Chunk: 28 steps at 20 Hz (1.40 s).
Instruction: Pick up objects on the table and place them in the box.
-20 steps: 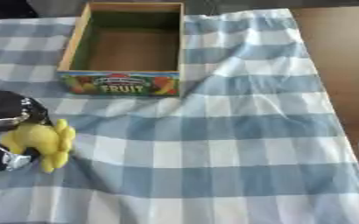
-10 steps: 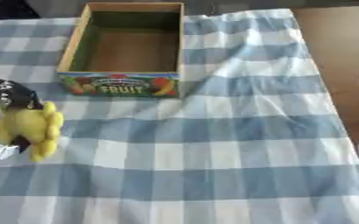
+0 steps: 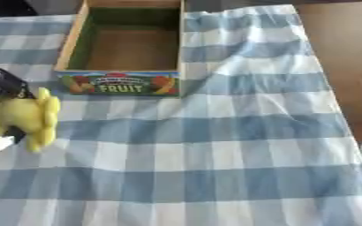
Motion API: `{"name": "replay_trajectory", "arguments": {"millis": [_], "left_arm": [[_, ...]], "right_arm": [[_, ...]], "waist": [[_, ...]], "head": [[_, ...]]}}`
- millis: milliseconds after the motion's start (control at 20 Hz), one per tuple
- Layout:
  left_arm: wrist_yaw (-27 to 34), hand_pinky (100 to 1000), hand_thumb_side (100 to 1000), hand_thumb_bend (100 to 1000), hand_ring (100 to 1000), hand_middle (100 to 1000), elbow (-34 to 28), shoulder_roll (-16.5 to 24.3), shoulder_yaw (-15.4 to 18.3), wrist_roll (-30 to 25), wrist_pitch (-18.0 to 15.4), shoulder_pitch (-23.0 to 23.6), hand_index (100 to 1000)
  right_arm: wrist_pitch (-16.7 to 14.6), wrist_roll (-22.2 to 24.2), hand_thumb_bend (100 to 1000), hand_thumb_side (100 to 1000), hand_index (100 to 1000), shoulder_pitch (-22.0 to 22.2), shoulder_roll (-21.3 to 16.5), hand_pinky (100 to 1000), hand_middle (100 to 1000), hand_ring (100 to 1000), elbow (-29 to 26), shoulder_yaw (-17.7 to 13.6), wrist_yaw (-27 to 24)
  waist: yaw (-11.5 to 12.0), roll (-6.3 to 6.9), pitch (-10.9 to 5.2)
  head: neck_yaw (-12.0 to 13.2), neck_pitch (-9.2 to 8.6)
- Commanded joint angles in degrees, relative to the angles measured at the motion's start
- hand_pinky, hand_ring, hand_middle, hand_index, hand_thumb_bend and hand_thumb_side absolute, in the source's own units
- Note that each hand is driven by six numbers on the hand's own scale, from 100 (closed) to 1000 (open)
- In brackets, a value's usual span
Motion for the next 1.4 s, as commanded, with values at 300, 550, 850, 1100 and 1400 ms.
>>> {"name": "replay_trajectory", "arguments": {"millis": [300, 550, 850, 1100, 1400], "left_arm": [[-4.8, 631, 276, 100, 655, 538, 4.1, -1.8, 4.4, 7.8, 0.7, -6.4, 680], [-9.0, 634, 275, 100, 656, 543, 11.6, -5.6, 5.8, 13.4, 0.2, -11.0, 683], [-16.4, 642, 273, 100, 664, 547, 20.8, -9.4, 7.5, 19.0, -0.2, -15.1, 688], [-24.4, 655, 274, 100, 673, 553, 30.9, -13.3, 9.3, 25.3, -1.4, -18.3, 698], [-32.2, 656, 271, 100, 676, 549, 42.0, -17.7, 11.0, 33.2, -3.8, -21.5, 696]], "right_arm": [[-0.8, 0.0, 100, 435, 697, -0.6, -1.6, 691, 418, 502, -1.1, 0.0, 0.6], [-2.9, 0.0, 100, 431, 696, -1.6, -2.3, 690, 424, 506, -1.1, 0.7, 1.1], [-6.6, 1.0, 100, 437, 695, -2.4, -3.1, 688, 428, 509, -1.1, 2.3, 2.8], [-8.0, 1.5, 100, 443, 694, -3.1, -3.4, 687, 429, 510, -1.1, 3.0, 3.3], [-8.6, 2.0, 100, 447, 694, -3.9, -3.3, 687, 427, 509, -1.1, 3.7, 3.1]], "waist": [[-1.6, 0.91, -0.87], [-3.4, 1.46, -1.16], [-4.9, 1.52, -1.19], [-5.7, 1.23, -0.72], [-6.4, 0.9, 0.6]], "head": [[0.8, -1.05], [2.2, -0.3], [4.3, -0.47], [5.8, -1.64], [7.2, -3.39]]}}
